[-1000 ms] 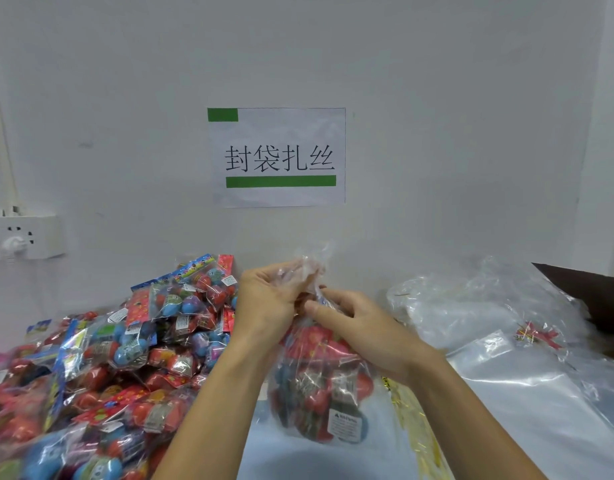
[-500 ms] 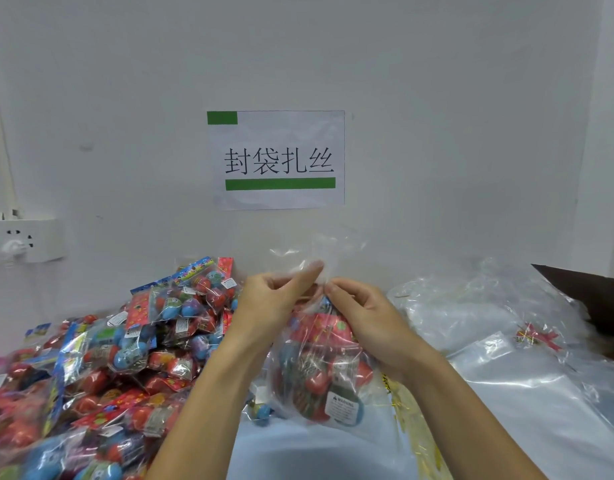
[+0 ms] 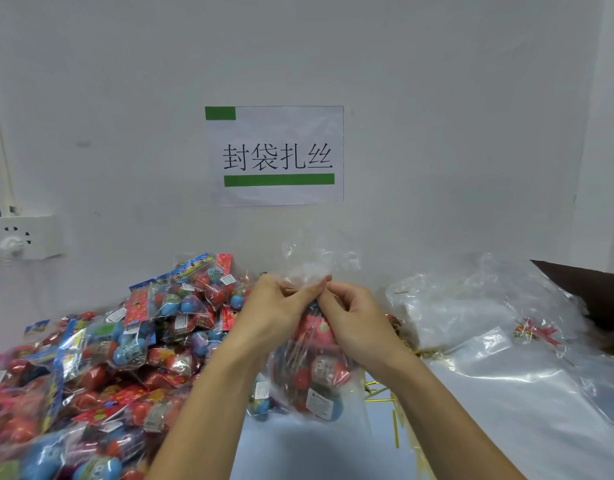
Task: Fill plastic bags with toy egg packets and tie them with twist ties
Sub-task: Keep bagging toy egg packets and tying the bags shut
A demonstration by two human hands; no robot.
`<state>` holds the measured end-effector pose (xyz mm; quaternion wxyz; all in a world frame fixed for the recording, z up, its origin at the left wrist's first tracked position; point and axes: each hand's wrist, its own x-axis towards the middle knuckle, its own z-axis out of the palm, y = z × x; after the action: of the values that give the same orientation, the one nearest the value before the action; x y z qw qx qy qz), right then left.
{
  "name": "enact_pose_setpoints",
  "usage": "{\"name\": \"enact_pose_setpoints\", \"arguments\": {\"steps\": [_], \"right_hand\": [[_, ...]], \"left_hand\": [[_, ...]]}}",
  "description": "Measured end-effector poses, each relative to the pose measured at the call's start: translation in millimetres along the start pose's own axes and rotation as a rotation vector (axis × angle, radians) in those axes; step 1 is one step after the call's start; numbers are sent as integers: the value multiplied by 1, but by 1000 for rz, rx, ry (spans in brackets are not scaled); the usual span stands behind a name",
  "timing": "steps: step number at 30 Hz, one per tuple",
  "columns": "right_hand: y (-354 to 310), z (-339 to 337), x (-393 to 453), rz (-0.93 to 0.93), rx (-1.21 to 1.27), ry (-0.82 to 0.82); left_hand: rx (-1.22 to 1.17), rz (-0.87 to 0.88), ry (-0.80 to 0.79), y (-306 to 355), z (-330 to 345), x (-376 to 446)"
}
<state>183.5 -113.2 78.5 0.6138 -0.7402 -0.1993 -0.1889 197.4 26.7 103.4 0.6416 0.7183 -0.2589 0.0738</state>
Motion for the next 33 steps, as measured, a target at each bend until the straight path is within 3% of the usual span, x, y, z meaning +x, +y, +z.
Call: {"name": "enact_pose_setpoints", "arguments": {"steps": [4, 7, 11, 19, 22, 33], "right_hand": [[-1, -1, 1, 62, 152, -50], [2, -19, 2, 145, 184, 74], [38, -49, -7, 263, -310, 274], [113, -44, -31, 507, -786, 157], [117, -34, -36, 504, -941, 144], [110, -32, -33, 495, -892, 214]], "left_hand": [[-65, 12, 166, -1, 4, 2], [-68, 40, 367, 0, -11, 4], [4, 49, 465, -4, -32, 3], [-14, -88, 467, -13, -44, 4], [-6, -79, 471, -12, -45, 3], [-22, -76, 431, -16, -41, 5]]}}
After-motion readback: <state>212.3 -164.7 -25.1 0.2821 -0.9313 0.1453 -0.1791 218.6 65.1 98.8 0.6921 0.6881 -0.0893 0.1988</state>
